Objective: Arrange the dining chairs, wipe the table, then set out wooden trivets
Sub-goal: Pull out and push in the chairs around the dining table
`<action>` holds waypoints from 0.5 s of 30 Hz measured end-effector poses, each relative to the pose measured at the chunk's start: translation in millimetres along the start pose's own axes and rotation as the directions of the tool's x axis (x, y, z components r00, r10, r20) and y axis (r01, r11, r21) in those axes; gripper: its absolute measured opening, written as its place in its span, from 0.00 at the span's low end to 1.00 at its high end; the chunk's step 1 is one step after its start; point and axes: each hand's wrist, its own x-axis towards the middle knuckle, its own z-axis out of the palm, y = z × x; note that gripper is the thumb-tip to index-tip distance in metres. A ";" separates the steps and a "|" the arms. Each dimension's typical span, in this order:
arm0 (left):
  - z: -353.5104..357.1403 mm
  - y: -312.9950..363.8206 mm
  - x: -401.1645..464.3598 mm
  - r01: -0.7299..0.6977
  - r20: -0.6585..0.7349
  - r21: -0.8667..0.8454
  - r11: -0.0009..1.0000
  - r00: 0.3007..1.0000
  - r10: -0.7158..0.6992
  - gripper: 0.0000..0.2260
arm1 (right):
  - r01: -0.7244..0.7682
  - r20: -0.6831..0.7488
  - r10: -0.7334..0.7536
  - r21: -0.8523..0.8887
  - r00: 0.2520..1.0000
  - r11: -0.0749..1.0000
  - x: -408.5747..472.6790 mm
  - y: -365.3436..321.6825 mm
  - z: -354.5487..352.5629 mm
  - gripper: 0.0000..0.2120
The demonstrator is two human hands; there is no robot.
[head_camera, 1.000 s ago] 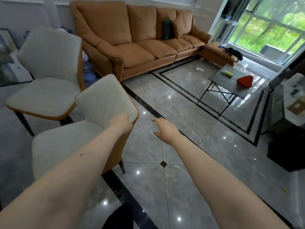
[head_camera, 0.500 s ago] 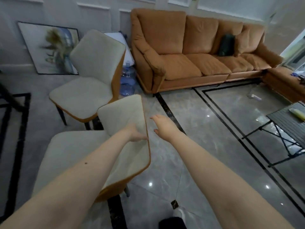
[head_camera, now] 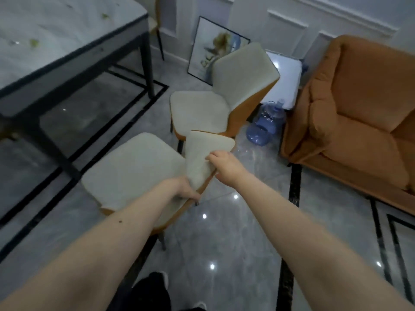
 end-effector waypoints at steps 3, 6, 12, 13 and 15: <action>-1.4 3.5 1.3 0.075 0.052 0.011 0.997 0.996 -0.076 0.27 | 0.081 0.060 -0.080 0.000 0.995 0.997 15.9 3.4 0.9 0.29; -3.9 4.1 8.7 0.106 0.082 0.000 0.994 0.991 -0.106 0.29 | 0.139 0.133 -0.132 -0.043 0.982 0.989 30.1 7.1 2.1 0.31; -5.9 2.6 11.6 0.153 0.140 -0.022 0.988 0.979 -0.149 0.33 | 0.259 0.214 -0.236 -0.088 0.948 0.962 48.8 17.7 14.6 0.32; -6.5 4.5 11.4 0.164 0.141 -0.025 0.986 0.977 -0.159 0.33 | 0.280 0.227 -0.254 -0.093 0.940 0.955 51.6 19.9 13.5 0.32; -4.9 9.6 13.1 0.188 0.148 -0.009 0.982 0.972 -0.185 0.29 | 0.340 0.274 -0.300 -0.110 0.914 0.934 57.6 24.4 11.6 0.31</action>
